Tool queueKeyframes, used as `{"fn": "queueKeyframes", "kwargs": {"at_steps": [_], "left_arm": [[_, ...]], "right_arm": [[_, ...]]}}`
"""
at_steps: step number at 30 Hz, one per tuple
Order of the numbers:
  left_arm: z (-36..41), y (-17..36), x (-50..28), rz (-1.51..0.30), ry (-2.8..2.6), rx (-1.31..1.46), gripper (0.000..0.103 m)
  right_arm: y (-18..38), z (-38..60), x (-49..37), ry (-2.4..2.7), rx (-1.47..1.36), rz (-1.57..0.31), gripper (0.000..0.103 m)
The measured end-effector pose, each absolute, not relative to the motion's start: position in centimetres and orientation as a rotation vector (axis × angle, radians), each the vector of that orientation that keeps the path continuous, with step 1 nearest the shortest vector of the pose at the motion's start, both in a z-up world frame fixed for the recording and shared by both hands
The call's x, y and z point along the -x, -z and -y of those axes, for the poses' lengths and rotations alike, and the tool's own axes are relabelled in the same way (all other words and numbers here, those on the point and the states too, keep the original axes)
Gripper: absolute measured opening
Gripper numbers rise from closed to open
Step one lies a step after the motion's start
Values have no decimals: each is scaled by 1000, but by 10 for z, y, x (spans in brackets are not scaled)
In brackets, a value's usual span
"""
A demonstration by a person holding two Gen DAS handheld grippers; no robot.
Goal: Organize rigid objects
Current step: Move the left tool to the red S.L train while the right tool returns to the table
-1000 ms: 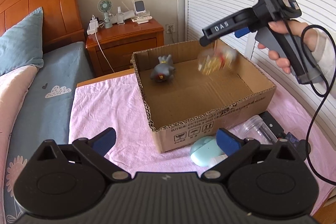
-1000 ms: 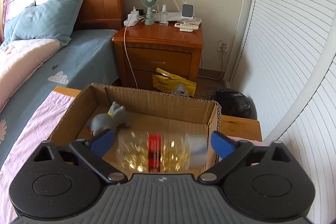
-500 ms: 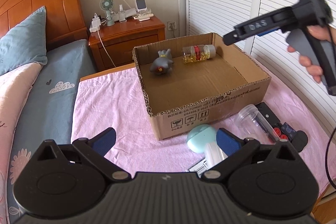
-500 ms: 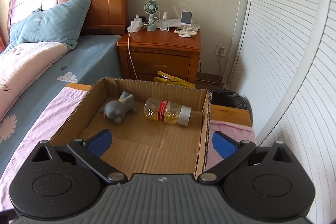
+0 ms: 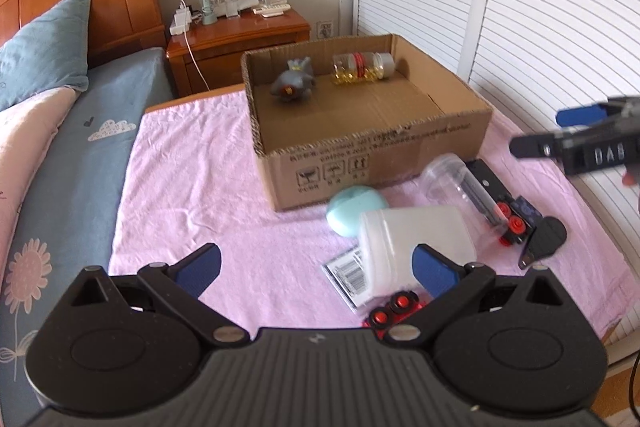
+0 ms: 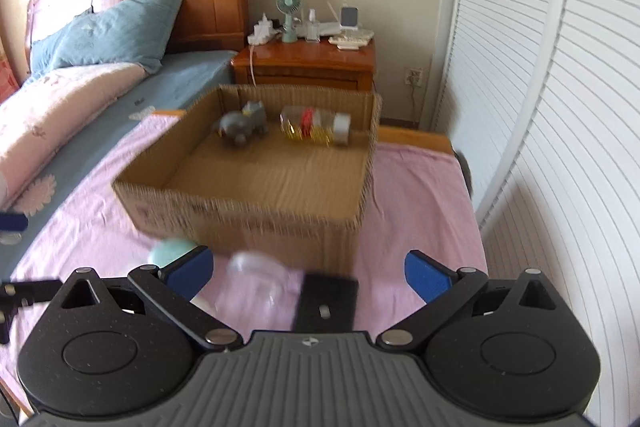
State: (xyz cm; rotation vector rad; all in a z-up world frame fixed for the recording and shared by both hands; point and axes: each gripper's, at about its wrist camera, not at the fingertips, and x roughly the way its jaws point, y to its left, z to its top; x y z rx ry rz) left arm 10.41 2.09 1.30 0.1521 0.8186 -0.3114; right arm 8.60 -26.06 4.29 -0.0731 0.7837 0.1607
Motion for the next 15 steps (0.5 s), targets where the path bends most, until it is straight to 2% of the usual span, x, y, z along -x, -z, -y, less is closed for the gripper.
{"fn": "queueKeyframes", "kwargs": {"at_steps": [7, 15], "left_arm": [[0, 9, -97, -873, 361, -145, 101], [21, 37, -97, -930, 356, -167, 101]], "right_arm": [[-1, 271, -42, -137, 88, -817, 103], [26, 278, -31, -120, 83, -855, 103]]}}
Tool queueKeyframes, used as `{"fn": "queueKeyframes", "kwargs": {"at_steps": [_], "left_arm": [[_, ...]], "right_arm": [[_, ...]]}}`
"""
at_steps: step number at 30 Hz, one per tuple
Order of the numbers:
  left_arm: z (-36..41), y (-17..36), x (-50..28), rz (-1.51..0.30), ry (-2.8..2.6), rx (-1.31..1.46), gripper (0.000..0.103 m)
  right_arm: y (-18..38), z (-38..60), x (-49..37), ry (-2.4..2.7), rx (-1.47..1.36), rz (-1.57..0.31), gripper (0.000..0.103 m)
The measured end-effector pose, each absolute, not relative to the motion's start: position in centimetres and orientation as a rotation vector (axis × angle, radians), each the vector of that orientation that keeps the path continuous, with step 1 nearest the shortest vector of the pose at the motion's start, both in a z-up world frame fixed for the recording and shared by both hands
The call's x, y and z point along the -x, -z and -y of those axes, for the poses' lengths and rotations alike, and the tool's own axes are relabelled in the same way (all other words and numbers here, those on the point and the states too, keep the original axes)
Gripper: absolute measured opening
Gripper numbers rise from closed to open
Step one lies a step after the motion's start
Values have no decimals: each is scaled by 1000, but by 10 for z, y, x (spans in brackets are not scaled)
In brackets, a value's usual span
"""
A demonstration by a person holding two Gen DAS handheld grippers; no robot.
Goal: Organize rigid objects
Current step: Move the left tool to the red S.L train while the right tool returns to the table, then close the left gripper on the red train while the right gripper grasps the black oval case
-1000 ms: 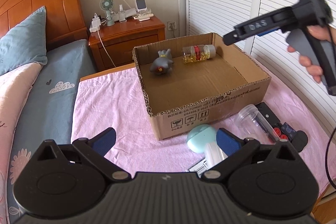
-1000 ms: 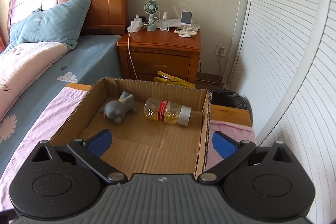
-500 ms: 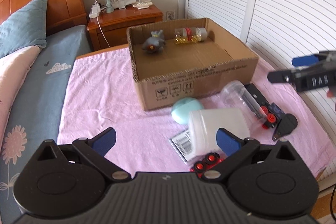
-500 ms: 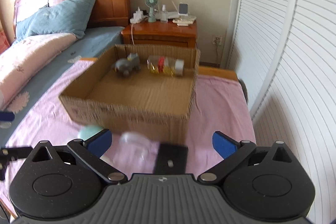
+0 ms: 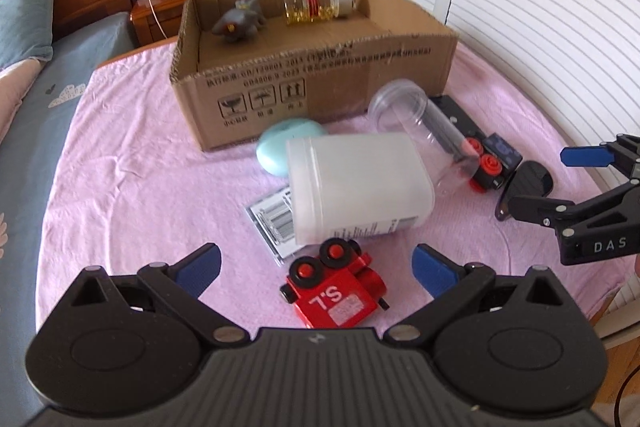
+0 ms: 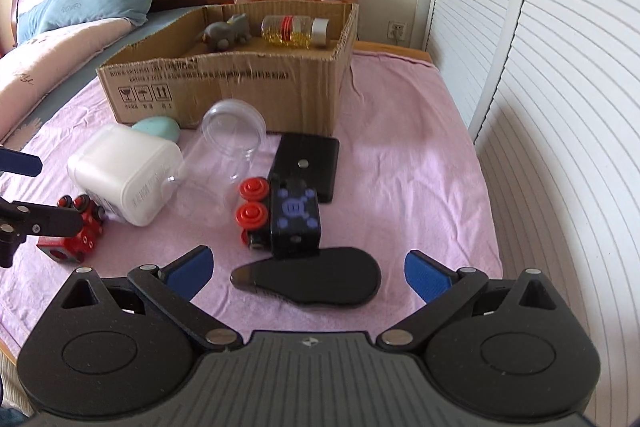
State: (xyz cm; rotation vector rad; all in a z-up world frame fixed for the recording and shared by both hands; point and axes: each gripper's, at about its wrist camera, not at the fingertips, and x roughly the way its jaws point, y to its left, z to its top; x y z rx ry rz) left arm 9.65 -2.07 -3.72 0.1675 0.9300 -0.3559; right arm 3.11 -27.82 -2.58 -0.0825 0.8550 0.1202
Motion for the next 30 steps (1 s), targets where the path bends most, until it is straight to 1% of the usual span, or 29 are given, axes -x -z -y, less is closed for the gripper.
{"fn": "queueKeyframes", "kwargs": {"at_steps": [5, 12, 19, 26, 29, 30], "left_arm": [[19, 51, -95, -966, 344, -170, 101], [-3, 65, -92, -1007, 296, -157, 102], [-30, 69, -88, -967, 252, -113, 102], [-33, 71, -80, -913, 268, -109, 102], [-28, 69, -73, -897, 294, -113, 97], [-26, 68, -71, -887, 301, -120, 92]], "right_arm": [[33, 281, -30, -120, 85, -860, 103], [45, 284, -30, -110, 83, -891, 103], [48, 283, -24, -116, 91, -861, 103], [48, 283, -23, -114, 89, -851, 103], [49, 283, -22, -115, 88, -845, 103], [49, 283, -22, -115, 88, -843, 103]]}}
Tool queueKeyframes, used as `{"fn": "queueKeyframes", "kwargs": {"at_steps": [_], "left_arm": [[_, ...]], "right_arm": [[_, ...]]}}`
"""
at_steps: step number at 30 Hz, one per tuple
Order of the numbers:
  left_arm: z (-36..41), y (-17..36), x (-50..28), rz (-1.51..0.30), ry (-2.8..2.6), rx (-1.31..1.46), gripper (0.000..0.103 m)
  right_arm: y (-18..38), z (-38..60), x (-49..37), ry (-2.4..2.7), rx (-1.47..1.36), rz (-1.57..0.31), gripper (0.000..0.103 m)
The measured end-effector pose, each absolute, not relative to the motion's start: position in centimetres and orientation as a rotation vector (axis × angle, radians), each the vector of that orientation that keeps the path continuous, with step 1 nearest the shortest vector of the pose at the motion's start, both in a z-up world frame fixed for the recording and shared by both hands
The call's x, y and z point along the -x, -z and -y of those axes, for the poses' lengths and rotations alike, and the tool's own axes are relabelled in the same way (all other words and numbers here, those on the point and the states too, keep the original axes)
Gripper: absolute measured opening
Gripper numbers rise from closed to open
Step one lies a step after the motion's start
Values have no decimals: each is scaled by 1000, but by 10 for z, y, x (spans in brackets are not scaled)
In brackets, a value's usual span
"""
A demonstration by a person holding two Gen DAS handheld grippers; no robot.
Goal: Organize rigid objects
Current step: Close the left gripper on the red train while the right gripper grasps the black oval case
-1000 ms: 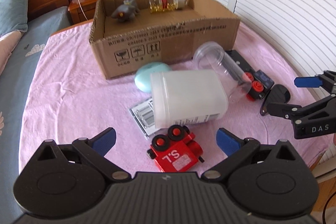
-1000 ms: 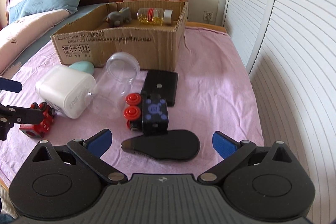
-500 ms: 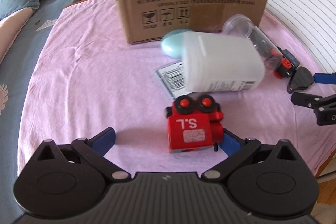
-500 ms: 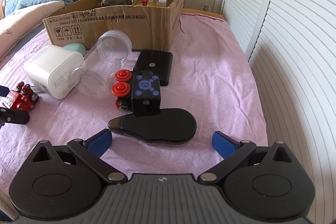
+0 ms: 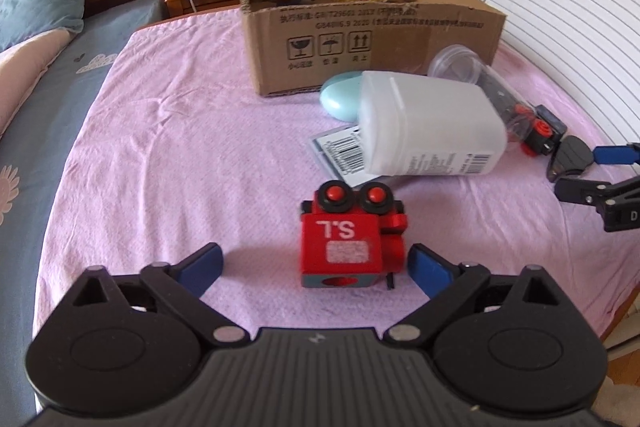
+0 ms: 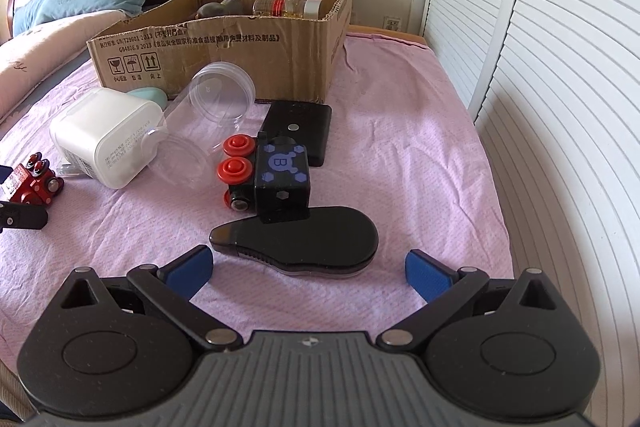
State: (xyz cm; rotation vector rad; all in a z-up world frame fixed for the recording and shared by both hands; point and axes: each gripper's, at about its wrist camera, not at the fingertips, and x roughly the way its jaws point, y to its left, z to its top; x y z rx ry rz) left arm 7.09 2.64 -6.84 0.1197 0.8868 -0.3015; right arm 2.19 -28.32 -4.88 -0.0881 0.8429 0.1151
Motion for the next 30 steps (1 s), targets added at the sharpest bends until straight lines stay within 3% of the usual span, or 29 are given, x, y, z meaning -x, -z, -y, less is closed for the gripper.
{"fn": "queueKeyframes", "kwargs": {"at_steps": [7, 30], "left_arm": [[-16, 63, -64, -837, 334, -121, 50], [-16, 65, -64, -823, 327, -115, 50]], "right_arm": [[49, 284, -20, -114, 86, -830, 103], [48, 276, -41, -201, 121, -841, 103]]}}
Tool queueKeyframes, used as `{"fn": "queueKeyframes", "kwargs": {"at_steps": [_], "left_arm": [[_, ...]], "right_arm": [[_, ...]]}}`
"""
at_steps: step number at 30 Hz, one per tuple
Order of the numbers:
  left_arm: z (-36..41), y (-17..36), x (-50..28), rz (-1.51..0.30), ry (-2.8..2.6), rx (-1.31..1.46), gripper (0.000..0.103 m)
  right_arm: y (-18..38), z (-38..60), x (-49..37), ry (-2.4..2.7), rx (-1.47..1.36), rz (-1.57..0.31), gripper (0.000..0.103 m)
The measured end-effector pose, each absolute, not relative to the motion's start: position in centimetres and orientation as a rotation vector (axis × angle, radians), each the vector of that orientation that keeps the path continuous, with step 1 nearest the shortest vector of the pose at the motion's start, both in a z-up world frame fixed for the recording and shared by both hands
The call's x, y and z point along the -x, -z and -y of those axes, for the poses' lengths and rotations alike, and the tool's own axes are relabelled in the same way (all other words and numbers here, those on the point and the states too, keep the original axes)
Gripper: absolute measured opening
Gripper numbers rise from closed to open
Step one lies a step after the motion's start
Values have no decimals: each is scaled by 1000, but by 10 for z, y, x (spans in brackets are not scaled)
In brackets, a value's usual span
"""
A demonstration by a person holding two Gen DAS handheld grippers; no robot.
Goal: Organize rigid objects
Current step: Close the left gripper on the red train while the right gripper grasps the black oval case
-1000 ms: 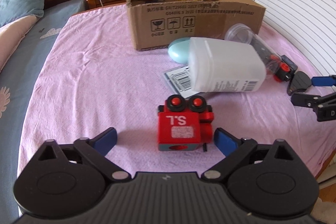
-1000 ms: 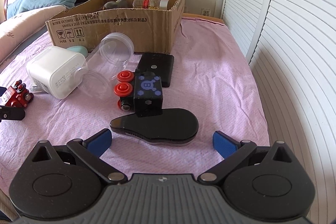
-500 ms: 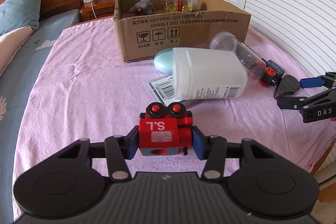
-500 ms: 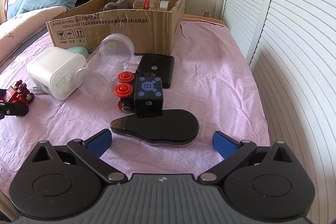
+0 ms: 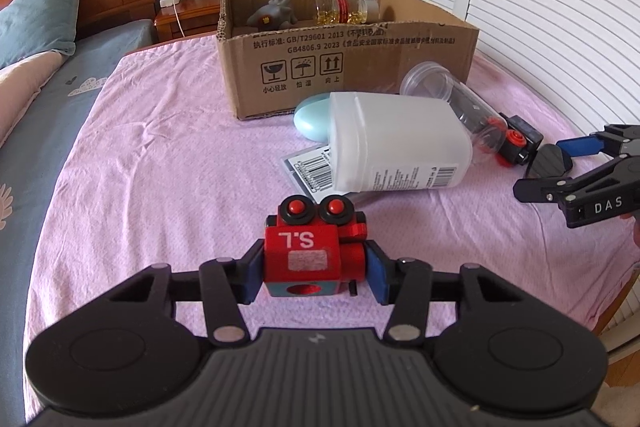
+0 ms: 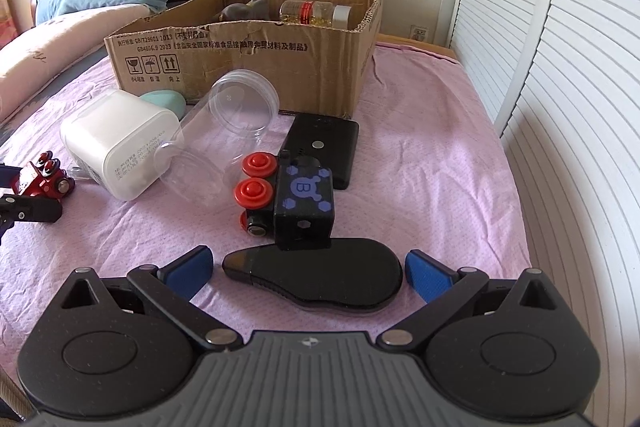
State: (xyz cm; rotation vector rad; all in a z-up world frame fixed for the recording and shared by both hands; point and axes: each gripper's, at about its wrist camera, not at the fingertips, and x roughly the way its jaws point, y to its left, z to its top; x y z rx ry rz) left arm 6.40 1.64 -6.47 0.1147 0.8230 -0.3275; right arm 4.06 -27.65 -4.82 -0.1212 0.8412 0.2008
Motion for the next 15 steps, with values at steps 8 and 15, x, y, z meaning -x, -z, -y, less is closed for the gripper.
{"fn": "queueKeyframes", "kwargs": {"at_steps": [8, 15], "left_arm": [[-15, 65, -65, -820, 320, -115, 51], [-16, 65, -66, -818, 312, -111, 53]], "right_arm": [[45, 276, -37, -210, 127, -839, 93], [46, 277, -40, -210, 125, -835, 94]]}}
